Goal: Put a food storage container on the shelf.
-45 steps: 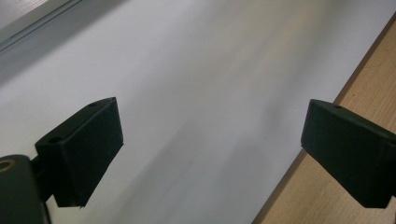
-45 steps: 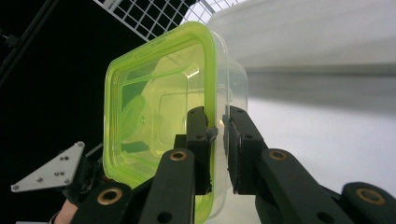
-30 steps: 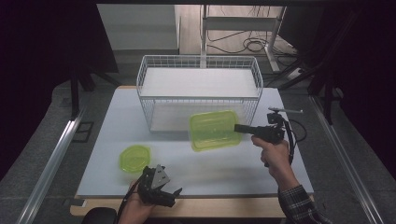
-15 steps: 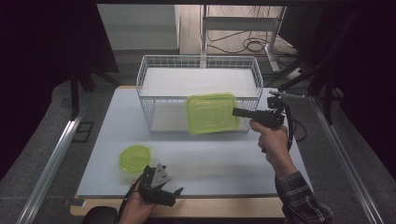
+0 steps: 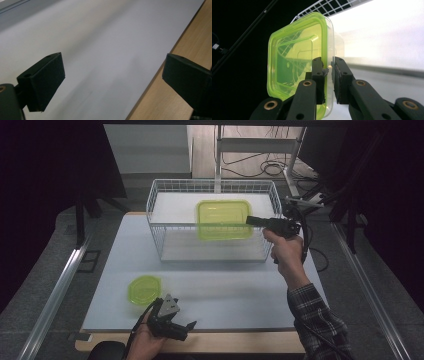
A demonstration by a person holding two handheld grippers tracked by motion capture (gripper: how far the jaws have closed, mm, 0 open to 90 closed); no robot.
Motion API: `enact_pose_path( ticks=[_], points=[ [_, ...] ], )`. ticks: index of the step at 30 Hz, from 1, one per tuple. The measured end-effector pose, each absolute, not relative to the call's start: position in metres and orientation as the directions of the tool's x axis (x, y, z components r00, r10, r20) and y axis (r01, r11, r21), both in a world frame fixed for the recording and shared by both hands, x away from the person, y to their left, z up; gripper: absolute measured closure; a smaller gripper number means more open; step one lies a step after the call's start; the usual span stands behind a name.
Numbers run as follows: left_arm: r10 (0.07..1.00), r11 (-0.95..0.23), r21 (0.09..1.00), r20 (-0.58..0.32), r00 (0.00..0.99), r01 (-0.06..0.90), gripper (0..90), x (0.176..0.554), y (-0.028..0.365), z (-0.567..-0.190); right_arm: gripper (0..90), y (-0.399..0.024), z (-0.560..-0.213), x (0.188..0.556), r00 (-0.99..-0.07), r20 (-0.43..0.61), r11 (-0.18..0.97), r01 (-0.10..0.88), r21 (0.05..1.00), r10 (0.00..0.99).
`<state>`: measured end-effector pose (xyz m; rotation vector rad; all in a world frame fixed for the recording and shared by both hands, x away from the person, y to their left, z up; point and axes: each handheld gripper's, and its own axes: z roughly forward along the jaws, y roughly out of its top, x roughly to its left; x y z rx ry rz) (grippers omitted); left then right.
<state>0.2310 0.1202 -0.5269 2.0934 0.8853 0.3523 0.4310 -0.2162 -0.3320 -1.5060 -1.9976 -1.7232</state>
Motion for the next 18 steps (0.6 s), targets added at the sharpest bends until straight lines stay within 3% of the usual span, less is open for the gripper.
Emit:
enact_pose_path(
  ticks=[18],
  points=[
    [0.693,-0.467,0.760,-0.003,0.721,0.453,4.6,0.230,0.119,-0.528,79.9,-0.189,-0.318,0.472,-0.453,0.599,-0.156,0.698,0.699,0.660]
  ],
)
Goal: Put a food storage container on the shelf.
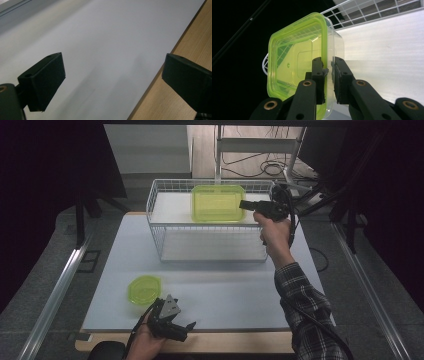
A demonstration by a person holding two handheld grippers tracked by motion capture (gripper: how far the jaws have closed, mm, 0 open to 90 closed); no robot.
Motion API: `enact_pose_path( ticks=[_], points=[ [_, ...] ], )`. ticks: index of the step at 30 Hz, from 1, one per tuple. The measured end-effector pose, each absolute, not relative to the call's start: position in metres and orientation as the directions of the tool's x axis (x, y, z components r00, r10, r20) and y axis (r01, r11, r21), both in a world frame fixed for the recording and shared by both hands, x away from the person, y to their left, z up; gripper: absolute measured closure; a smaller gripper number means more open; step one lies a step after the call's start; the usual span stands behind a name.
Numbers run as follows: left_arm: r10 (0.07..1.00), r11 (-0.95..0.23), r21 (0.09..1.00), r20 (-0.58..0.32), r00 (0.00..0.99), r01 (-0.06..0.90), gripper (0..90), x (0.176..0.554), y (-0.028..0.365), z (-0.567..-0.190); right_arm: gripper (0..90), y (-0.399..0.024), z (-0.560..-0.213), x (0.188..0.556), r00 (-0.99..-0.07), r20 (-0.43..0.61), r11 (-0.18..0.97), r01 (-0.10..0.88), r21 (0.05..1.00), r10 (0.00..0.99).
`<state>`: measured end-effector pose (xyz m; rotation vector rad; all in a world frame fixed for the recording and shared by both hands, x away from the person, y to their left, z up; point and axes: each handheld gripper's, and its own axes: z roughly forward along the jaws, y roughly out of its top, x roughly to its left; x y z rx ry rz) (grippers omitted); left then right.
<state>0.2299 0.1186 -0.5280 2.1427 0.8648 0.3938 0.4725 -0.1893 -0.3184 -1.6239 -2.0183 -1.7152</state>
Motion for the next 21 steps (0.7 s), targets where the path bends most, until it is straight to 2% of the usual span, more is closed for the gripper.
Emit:
enact_pose_path(
  ticks=[14,21],
  points=[
    [0.692,-0.471,0.759,0.002,0.722,0.449,4.5,0.230,0.119,-0.528,78.7,-0.183,-0.320,0.489,-0.417,0.589,-0.163,0.704,0.691,0.692],
    [0.689,-0.474,0.758,0.003,0.724,0.448,4.3,0.230,0.118,-0.528,73.2,-0.179,-0.319,0.493,-0.423,0.512,-0.115,0.677,0.727,0.748]
  ],
)
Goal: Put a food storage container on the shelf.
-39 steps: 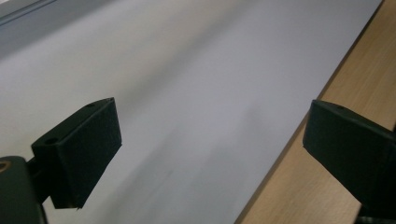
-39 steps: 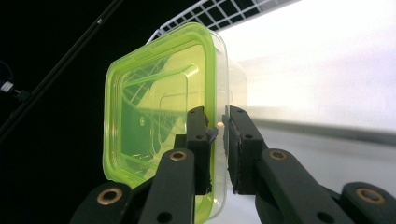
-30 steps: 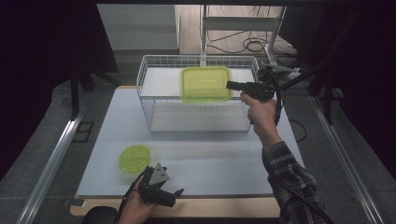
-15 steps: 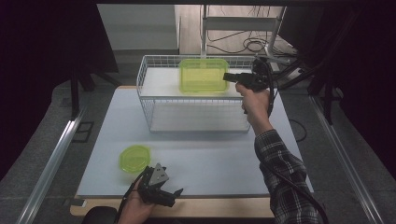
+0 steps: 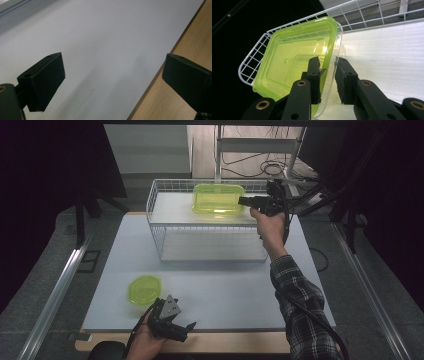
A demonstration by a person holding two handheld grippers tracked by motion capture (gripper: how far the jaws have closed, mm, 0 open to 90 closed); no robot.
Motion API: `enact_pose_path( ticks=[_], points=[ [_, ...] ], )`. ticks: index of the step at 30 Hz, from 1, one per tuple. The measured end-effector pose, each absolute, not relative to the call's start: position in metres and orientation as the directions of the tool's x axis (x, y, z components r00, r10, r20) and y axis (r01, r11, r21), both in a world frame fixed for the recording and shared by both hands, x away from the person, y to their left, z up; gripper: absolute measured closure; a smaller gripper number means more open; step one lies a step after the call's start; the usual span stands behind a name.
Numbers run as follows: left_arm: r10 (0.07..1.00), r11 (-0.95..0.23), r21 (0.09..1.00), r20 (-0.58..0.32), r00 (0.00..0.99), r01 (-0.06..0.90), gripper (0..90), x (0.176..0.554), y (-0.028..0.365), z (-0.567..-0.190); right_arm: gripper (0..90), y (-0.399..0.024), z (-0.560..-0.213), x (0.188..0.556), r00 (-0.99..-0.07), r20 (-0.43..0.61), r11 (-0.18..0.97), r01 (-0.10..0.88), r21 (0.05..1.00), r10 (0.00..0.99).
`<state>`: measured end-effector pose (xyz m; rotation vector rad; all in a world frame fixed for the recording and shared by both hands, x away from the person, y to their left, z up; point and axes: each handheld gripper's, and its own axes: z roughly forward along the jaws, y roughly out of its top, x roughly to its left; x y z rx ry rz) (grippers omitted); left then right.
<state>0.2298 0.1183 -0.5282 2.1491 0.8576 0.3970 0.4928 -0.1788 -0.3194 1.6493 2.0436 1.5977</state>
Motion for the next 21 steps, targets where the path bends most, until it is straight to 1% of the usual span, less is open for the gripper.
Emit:
enact_pose_path(
  ticks=[7,11,14,16,21],
  points=[
    [0.688,-0.476,0.757,0.003,0.725,0.448,4.3,0.2298,0.1181,-0.5283,71.3,-0.1741,-0.3189,0.4984,-0.426,0.465,-0.079,0.665,0.742,0.776],
    [0.689,-0.475,0.757,0.002,0.725,0.449,4.3,0.2299,0.1183,-0.5285,70.3,-0.1744,-0.3209,0.5007,-0.424,0.478,-0.088,0.670,0.737,0.769],
    [0.688,-0.476,0.756,0.002,0.725,0.449,4.3,0.2298,0.1182,-0.5284,66.0,-0.1731,-0.3209,0.5007,-0.422,0.462,-0.076,0.669,0.739,0.780],
    [0.688,-0.478,0.755,0.004,0.725,0.449,4.4,0.2298,0.1181,-0.5285,65.5,-0.1722,-0.3209,0.5005,-0.422,0.457,-0.074,0.666,0.743,0.783],
    [0.690,-0.475,0.756,0.002,0.724,0.451,4.4,0.2300,0.1183,-0.5286,60.9,-0.1726,-0.3208,0.5010,-0.418,0.444,-0.070,0.661,0.747,0.793]
  ],
)
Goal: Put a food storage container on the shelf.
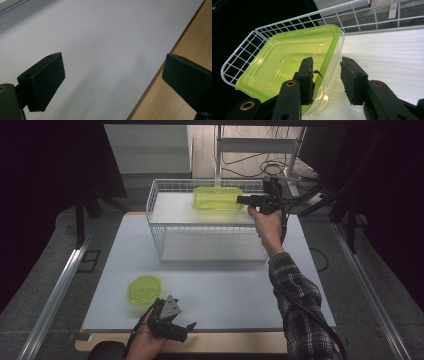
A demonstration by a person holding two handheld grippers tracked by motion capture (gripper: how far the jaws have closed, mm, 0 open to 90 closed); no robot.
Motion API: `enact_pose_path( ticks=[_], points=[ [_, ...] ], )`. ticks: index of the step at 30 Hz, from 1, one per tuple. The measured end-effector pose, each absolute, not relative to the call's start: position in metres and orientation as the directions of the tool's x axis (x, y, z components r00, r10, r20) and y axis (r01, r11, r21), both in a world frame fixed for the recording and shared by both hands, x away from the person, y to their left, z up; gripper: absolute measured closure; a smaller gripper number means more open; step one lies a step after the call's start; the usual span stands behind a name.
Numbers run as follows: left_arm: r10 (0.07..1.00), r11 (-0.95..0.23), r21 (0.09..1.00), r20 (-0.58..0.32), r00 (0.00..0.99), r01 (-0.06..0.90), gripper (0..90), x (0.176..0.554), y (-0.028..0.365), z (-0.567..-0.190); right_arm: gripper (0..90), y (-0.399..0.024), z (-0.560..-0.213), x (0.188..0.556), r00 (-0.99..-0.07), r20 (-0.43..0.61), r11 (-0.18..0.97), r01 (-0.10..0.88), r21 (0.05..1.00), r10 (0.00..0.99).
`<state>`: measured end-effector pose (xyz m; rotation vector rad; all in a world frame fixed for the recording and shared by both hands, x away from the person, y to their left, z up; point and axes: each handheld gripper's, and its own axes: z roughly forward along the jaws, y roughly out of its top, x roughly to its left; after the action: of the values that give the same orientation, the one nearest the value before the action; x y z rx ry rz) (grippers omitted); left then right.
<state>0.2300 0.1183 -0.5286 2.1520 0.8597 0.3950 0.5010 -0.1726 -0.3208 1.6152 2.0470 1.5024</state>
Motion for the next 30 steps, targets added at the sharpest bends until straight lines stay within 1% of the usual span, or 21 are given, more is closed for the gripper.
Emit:
enact_pose_path(
  ticks=[4,12,18,30],
  points=[
    [0.692,-0.471,0.758,0.000,0.722,0.451,4.4,0.230,0.119,-0.528,55.8,-0.174,-0.319,0.499,-0.428,0.437,-0.064,0.653,0.755,0.791],
    [0.700,-0.447,0.770,-0.016,0.714,0.456,5.2,0.231,0.123,-0.527,40.7,-0.176,-0.308,0.483,-0.509,0.372,0.010,0.600,0.800,0.776],
    [0.702,-0.453,0.768,-0.006,0.712,0.453,5.3,0.229,0.122,-0.527,37.5,-0.177,-0.309,0.469,-0.560,0.327,0.072,0.575,0.815,0.761],
    [0.697,-0.441,0.783,-0.010,0.717,0.440,5.8,0.230,0.125,-0.528,27.9,-0.183,-0.319,0.443,-0.615,0.282,0.137,0.544,0.828,0.736]
  ],
)
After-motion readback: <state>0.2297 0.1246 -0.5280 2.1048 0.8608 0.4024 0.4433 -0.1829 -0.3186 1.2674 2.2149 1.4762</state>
